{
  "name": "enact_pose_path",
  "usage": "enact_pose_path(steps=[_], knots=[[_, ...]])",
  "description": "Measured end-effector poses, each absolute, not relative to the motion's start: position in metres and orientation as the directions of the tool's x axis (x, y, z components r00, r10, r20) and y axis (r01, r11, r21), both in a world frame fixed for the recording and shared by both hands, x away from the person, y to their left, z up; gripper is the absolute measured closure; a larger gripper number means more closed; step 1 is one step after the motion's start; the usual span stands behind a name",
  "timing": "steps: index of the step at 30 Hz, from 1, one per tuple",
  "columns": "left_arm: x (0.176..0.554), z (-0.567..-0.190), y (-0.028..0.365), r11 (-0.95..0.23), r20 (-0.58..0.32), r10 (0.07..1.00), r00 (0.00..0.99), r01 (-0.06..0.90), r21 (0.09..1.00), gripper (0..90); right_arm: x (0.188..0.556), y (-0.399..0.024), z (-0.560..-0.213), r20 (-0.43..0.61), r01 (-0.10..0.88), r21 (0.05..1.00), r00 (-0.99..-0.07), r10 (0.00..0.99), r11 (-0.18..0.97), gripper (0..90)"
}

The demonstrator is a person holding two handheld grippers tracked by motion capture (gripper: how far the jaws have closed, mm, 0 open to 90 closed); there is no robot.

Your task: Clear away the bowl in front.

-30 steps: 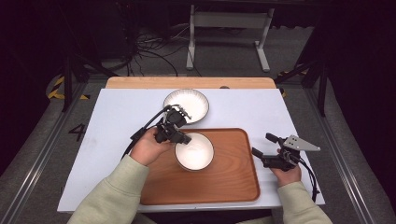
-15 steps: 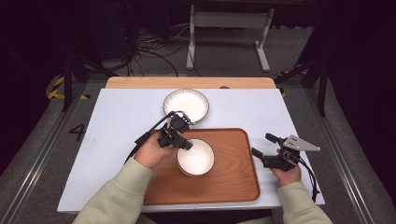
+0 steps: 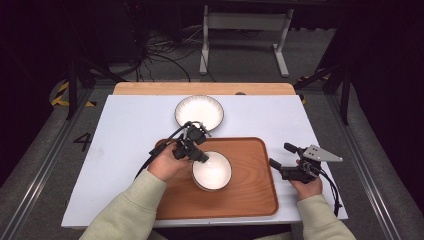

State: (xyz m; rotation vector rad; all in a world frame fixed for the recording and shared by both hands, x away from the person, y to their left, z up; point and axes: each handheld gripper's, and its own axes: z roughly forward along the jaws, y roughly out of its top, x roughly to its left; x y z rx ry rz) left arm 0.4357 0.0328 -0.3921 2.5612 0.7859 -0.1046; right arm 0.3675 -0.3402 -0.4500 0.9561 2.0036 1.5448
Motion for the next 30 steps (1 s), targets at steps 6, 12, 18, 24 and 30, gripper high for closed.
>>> enact_pose_path(steps=[6,12,18,24,30], knots=[[0.4370,-0.3948,0.0315,-0.742,-0.192,0.508,0.840,0.540,0.397,82.2,0.3675,-0.3401,-0.4501,0.070,0.257,0.956,-0.667,0.741,0.141,8.4],[0.4379,-0.3960,0.0316,-0.740,-0.195,0.512,0.837,0.545,0.394,82.1,0.3674,-0.3401,-0.4501,0.071,0.257,0.956,-0.668,0.741,0.140,8.4],[0.4388,-0.3965,0.0325,-0.742,-0.198,0.511,0.836,0.546,0.389,81.8,0.3673,-0.3397,-0.4502,0.074,0.259,0.956,-0.669,0.740,0.138,8.4],[0.4403,-0.3981,0.0347,-0.734,-0.215,0.518,0.828,0.560,0.385,81.6,0.3673,-0.3397,-0.4504,0.070,0.259,0.955,-0.670,0.739,0.144,8.5],[0.4410,-0.3999,0.0353,-0.733,-0.204,0.533,0.821,0.568,0.373,81.0,0.3672,-0.3395,-0.4505,0.070,0.260,0.955,-0.670,0.739,0.145,8.6]])
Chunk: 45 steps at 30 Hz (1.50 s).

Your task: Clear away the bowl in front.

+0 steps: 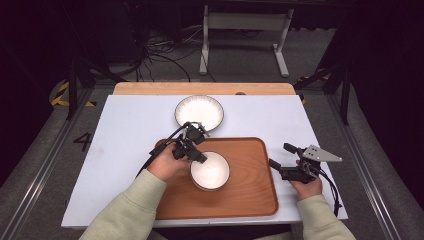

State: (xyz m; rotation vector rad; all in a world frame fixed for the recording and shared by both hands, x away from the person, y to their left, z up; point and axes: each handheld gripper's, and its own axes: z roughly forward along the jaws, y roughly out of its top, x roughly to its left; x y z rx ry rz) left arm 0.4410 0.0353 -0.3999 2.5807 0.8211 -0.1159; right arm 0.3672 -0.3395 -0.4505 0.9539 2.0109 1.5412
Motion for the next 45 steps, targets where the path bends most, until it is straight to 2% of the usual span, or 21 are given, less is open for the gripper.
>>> enact_pose_path(steps=[9,12,20,26,31,36,45], knots=[[0.443,-0.399,0.039,-0.722,-0.213,0.536,0.817,0.574,0.386,75.0,0.367,-0.339,-0.451,0.066,0.258,0.954,-0.670,0.740,0.149,8.7],[0.442,-0.397,0.040,-0.716,-0.203,0.536,0.820,0.568,0.405,68.7,0.368,-0.339,-0.451,0.067,0.260,0.954,-0.670,0.739,0.149,8.6],[0.436,-0.389,0.051,-0.708,-0.213,0.483,0.849,0.522,0.476,58.4,0.369,-0.337,-0.451,0.058,0.262,0.952,-0.667,0.743,0.161,6.8],[0.428,-0.380,0.058,-0.689,-0.181,0.474,0.862,0.491,0.534,53.7,0.370,-0.337,-0.451,0.064,0.265,0.952,-0.663,0.746,0.154,5.1],[0.418,-0.371,0.068,-0.651,-0.151,0.479,0.865,0.465,0.600,44.9,0.370,-0.337,-0.452,0.067,0.268,0.951,-0.668,0.741,0.156,4.6],[0.409,-0.364,0.085,-0.605,-0.164,0.454,0.876,0.438,0.665,43.1,0.371,-0.336,-0.452,0.074,0.272,0.950,-0.674,0.735,0.154,4.5],[0.395,-0.357,0.116,-0.540,-0.140,0.486,0.863,0.423,0.728,39.0,0.371,-0.336,-0.452,0.080,0.274,0.950,-0.681,0.728,0.152,4.5]])
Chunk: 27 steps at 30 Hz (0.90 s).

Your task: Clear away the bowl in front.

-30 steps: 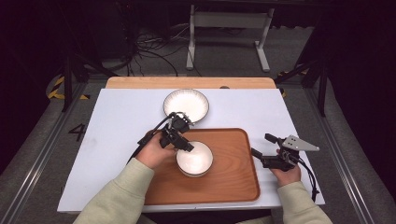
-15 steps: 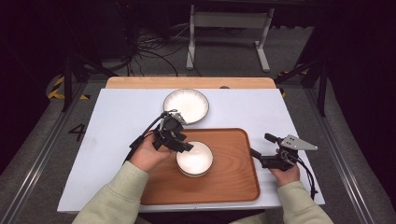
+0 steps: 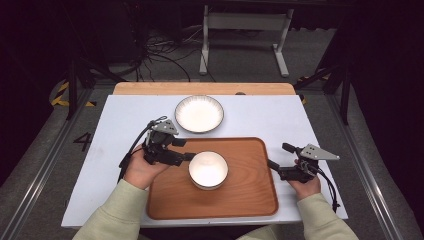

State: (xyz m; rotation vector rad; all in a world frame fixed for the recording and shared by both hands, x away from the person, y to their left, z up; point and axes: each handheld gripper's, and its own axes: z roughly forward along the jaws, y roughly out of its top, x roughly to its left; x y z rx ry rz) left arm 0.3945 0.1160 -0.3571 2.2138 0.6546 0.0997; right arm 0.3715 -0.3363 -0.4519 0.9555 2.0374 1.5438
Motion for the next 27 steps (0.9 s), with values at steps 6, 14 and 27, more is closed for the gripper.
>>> enact_pose_path(steps=[6,14,27], knots=[[0.392,-0.357,0.131,-0.513,-0.151,0.493,0.857,0.426,0.745,36.6,0.371,-0.337,-0.452,0.075,0.267,0.951,-0.685,0.725,0.154,4.5],[0.384,-0.359,0.155,-0.459,-0.118,0.521,0.845,0.394,0.796,26.0,0.370,-0.337,-0.450,0.049,0.245,0.956,-0.680,0.731,0.164,3.9],[0.376,-0.364,0.180,-0.376,-0.126,0.535,0.835,0.369,0.850,21.3,0.370,-0.339,-0.449,0.049,0.236,0.960,-0.677,0.735,0.153,0.4]])
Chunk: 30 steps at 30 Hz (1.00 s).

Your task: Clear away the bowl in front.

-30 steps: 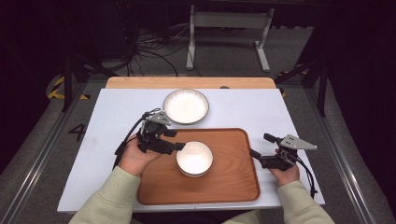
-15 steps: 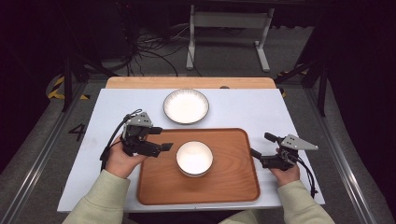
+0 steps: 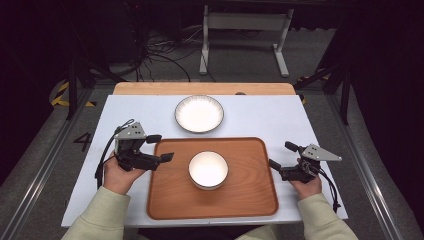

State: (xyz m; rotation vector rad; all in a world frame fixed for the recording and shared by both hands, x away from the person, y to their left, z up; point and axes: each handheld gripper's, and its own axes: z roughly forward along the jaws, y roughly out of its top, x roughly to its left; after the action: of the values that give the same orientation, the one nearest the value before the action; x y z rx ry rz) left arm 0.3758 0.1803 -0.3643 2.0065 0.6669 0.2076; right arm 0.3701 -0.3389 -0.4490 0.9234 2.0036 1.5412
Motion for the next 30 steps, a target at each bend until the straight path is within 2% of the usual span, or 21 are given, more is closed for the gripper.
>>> enact_pose_path(steps=[16,25,30], knots=[[0.363,-0.374,0.208,-0.301,-0.107,0.564,0.819,0.325,0.897,21.3,0.369,-0.340,-0.449,0.048,0.234,0.960,-0.677,0.735,0.153,0.3],[0.356,-0.384,0.231,-0.206,-0.139,0.557,0.819,0.298,0.932,22.9,0.369,-0.340,-0.449,0.048,0.231,0.961,-0.676,0.735,0.150,0.4],[0.349,-0.391,0.237,-0.204,-0.116,0.577,0.809,0.280,0.938,23.7,0.369,-0.340,-0.449,0.050,0.232,0.961,-0.676,0.735,0.147,0.3]])
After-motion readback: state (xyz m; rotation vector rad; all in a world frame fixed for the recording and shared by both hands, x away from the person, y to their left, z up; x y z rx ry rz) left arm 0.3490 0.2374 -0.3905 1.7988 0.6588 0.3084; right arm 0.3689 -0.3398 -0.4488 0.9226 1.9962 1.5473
